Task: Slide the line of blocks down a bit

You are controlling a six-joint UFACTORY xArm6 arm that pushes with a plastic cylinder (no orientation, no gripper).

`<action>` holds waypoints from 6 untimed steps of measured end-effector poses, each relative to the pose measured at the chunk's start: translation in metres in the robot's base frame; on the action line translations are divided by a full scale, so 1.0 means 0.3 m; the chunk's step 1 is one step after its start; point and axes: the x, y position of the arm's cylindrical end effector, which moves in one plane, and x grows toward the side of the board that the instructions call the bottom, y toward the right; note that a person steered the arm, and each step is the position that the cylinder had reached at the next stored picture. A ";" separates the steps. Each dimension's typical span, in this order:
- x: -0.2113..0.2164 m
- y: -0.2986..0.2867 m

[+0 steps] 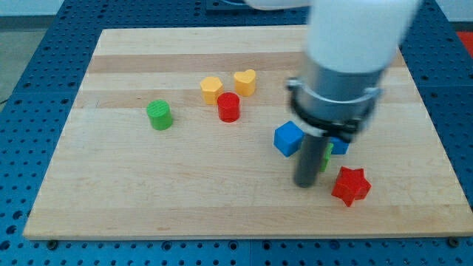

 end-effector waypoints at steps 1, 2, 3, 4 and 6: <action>-0.152 -0.240; -0.319 -0.115; -0.218 0.019; -0.184 0.073; -0.299 0.085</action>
